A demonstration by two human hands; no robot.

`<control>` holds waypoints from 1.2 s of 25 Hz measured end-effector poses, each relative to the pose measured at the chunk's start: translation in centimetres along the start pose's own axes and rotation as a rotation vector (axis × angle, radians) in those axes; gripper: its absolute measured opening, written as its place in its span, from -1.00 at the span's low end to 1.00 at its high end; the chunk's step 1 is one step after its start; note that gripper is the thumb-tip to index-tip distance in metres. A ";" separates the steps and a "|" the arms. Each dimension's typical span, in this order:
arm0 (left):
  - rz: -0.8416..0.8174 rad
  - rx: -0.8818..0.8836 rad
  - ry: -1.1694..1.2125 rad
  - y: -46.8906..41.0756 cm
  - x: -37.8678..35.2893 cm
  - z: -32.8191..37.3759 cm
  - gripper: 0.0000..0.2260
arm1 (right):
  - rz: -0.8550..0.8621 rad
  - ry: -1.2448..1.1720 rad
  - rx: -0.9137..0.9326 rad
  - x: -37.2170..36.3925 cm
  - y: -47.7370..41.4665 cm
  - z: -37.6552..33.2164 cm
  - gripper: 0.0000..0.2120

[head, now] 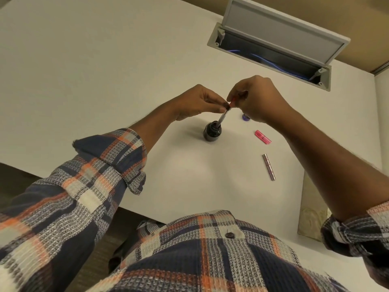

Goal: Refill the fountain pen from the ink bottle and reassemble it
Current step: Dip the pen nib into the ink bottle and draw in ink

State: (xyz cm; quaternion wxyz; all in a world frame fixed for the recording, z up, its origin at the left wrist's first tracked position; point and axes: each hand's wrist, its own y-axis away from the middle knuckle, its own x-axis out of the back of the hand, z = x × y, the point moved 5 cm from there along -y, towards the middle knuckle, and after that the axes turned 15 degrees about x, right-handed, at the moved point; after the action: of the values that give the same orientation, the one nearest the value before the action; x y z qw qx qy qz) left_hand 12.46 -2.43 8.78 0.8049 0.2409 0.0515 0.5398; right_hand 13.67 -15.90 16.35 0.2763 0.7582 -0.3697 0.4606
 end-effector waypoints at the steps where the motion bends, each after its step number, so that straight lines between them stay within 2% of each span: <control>1: 0.001 -0.002 0.010 0.2 -0.1 -0.1 -0.75 | -0.003 0.003 -0.001 -0.2 0.0 0.0 -0.76; 9: 0.030 -0.012 0.076 0.0 -0.4 -1.3 -0.69 | 0.050 -0.057 0.019 -1.0 0.7 0.0 -0.79; 14: 0.031 -0.017 0.136 -0.4 -0.7 -1.6 -0.74 | 0.093 -0.078 0.023 -1.5 0.7 0.8 -0.85; 25: 0.016 -0.017 0.176 -0.9 -1.3 -2.8 -0.77 | 0.088 -0.070 0.059 -2.3 0.7 0.9 -0.82; 30: 0.043 -0.010 0.209 -0.9 -1.4 -3.4 -0.80 | 0.089 -0.083 0.033 -2.4 0.7 1.3 -0.90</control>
State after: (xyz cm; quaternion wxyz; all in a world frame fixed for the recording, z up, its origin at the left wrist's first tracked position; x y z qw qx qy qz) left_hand 11.49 -2.83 5.16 0.7845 0.1804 0.1274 0.5794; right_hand 13.00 -16.53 13.74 0.2272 0.7638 -0.4066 0.4468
